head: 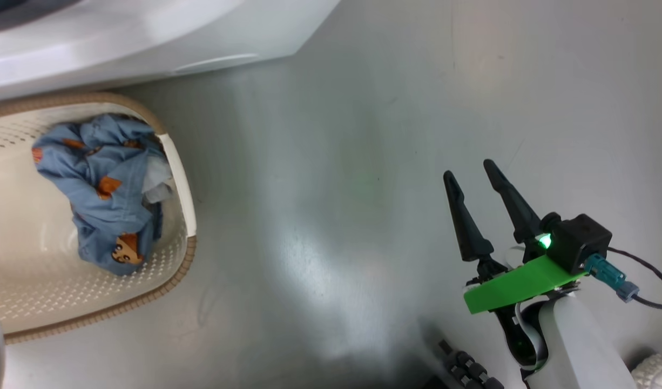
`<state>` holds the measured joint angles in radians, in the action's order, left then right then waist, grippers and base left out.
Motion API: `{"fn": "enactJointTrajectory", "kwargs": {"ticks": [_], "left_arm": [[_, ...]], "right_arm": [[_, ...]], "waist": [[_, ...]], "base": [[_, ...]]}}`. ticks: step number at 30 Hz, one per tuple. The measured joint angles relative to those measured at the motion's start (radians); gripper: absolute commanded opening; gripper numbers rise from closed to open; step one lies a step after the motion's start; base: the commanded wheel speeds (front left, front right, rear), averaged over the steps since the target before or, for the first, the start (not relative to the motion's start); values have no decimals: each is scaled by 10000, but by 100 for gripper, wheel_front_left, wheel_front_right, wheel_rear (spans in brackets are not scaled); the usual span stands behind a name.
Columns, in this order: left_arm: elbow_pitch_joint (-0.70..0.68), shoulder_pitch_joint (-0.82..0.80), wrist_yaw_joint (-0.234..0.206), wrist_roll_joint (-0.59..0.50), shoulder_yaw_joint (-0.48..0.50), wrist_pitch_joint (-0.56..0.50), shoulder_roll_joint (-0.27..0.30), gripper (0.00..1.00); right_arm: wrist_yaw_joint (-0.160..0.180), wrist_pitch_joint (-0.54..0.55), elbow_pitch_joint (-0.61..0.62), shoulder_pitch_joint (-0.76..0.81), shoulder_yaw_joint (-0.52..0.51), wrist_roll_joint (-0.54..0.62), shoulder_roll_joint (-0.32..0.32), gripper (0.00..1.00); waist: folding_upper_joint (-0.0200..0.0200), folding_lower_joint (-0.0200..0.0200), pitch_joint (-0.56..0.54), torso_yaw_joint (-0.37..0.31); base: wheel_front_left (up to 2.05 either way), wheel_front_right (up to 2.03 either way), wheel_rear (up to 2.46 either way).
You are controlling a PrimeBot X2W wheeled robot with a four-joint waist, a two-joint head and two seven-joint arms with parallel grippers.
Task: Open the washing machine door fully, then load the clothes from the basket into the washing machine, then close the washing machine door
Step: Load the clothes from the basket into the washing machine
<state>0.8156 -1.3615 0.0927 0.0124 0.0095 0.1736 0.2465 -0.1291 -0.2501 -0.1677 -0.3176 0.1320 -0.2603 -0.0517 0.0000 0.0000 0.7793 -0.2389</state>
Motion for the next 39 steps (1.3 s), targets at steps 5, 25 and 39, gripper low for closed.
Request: {"fn": "enactJointTrajectory", "kwargs": {"ticks": [5,25,39], "left_arm": [[-48,-491,-4,-194,-249,642,132,0],[1250,-795,-182,268,-228,581,203,100],[2004,-202,-355,738,-284,744,-447,100]], "right_arm": [[0,0,27,-160,86,-58,-2,100],[0,0,-159,-198,245,-58,8,100],[0,0,-213,-194,-71,56,6,100]], "waist": [[0,0,361,-59],[0,0,171,-46],[0,0,-636,390]], "base": [[0,0,0],[0,0,0],[0,0,0]]}}
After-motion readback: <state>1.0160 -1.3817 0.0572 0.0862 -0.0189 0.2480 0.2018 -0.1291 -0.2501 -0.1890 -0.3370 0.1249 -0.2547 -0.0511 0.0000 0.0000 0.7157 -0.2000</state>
